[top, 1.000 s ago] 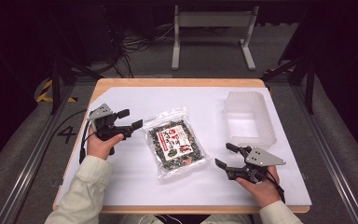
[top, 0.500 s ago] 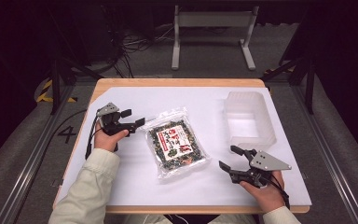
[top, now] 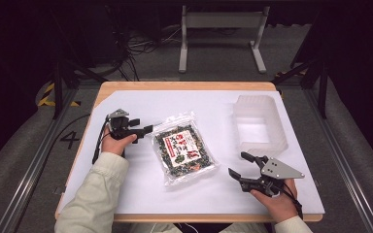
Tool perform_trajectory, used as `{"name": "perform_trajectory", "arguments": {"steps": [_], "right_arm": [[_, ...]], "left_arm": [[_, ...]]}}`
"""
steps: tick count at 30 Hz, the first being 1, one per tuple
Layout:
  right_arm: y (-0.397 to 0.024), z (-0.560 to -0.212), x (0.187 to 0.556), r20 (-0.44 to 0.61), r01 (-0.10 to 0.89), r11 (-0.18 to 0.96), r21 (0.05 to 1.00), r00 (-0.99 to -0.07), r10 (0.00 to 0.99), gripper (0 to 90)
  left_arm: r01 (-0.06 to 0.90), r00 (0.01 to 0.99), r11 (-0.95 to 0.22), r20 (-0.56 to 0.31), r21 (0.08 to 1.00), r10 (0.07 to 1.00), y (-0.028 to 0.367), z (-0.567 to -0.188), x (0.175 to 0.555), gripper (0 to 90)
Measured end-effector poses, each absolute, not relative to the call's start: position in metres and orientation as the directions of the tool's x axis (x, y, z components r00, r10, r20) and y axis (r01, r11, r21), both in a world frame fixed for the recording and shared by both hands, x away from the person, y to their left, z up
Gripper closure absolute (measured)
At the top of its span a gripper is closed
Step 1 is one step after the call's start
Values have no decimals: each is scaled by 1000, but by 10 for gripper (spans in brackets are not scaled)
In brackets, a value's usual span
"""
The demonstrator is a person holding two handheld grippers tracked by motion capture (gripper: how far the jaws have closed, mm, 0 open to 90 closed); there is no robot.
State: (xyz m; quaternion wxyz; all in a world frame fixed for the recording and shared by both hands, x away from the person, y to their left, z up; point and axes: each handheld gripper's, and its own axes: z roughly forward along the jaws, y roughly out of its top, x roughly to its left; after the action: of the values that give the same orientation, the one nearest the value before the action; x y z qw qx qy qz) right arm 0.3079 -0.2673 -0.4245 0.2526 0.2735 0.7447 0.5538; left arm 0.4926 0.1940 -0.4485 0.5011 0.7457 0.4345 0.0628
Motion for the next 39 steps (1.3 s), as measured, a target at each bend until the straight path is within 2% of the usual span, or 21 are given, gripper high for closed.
{"name": "perform_trajectory", "arguments": {"steps": [7, 19, 26, 35, 39], "right_arm": [[-268, -424, 307, -73, 127, 235, 964, -722, 689, 276], [-267, -422, 305, -68, 124, 228, 966, -728, 682, 271], [-266, -422, 305, -70, 125, 233, 964, -730, 680, 271], [-266, -422, 304, -69, 125, 233, 964, -731, 679, 270], [-266, -422, 304, -70, 125, 234, 964, -731, 678, 269]], "left_arm": [[614, 609, -114, -377, 781, 698, 190, -452, 494, 265], [628, 620, -145, -378, 765, 687, 181, -457, 495, 283], [641, 629, -178, -379, 746, 679, 180, -458, 493, 389], [623, 638, -240, -306, 744, 707, 178, -457, 491, 569], [620, 636, -245, -294, 746, 713, 178, -457, 490, 611]]}}
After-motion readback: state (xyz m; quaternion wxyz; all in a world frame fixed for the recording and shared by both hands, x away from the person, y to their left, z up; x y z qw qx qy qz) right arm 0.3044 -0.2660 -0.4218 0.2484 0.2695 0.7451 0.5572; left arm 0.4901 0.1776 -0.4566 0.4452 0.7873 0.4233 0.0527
